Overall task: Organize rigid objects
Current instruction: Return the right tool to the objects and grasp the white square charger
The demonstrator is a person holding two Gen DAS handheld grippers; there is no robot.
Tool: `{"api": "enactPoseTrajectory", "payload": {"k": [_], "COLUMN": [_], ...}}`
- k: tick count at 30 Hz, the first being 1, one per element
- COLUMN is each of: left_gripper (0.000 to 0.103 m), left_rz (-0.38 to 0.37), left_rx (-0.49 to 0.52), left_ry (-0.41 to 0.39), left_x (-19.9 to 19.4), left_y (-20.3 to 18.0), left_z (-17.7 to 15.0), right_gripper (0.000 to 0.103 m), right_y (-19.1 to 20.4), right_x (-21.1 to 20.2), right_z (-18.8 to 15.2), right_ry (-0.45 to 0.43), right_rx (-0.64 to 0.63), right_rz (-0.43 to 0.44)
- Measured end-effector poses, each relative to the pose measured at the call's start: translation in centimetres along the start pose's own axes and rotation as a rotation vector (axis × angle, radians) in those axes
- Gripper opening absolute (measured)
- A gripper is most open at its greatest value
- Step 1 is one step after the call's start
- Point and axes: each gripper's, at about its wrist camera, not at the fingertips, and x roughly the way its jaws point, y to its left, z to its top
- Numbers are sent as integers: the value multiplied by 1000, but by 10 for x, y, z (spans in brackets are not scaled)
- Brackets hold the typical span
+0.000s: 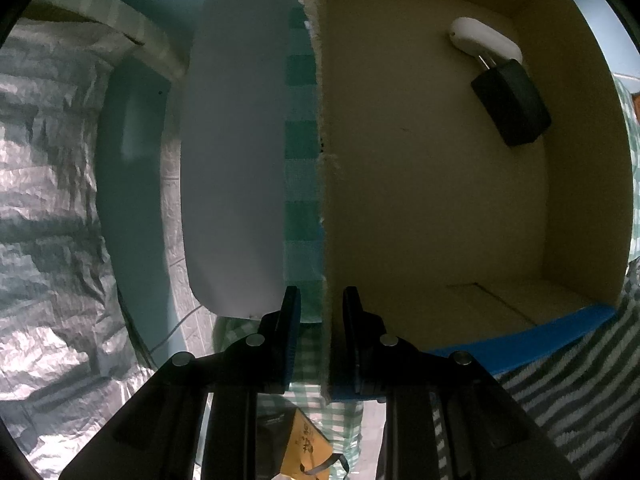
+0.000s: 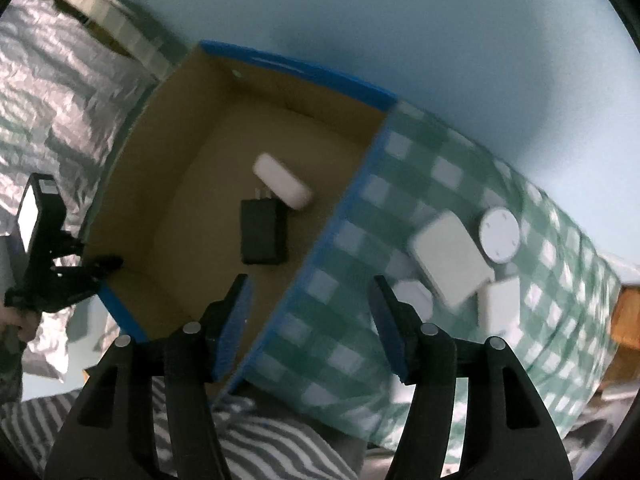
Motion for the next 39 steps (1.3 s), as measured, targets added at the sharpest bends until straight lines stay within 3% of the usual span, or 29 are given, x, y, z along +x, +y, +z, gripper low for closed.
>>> {"api": "enactPoseTrajectory", "payload": {"k": [9, 15, 23, 29, 39], "left_gripper": [19, 15, 15, 15, 15], "left_rz": [4, 2, 3, 7, 11], "left_rx": [-7, 1, 4, 3, 5], "left_ry": [6, 9, 10, 10, 16], "left_x": [-1, -2, -3, -3, -3], "left_y": [3, 0, -1, -2, -1], "left_z": [2, 3, 3, 2, 2], "right_gripper": [66, 66, 66, 66, 66], "right_y": [-74, -105, -102, -93, -90], "right_x": [11, 36, 69, 91, 114], "right_z": [-46, -78, -97, -102, -103], "right_ry": [56, 111, 146, 188, 212], "right_rx": [176, 223, 168, 106, 114], "right_rz": [-55, -68, -46, -87, -88]}}
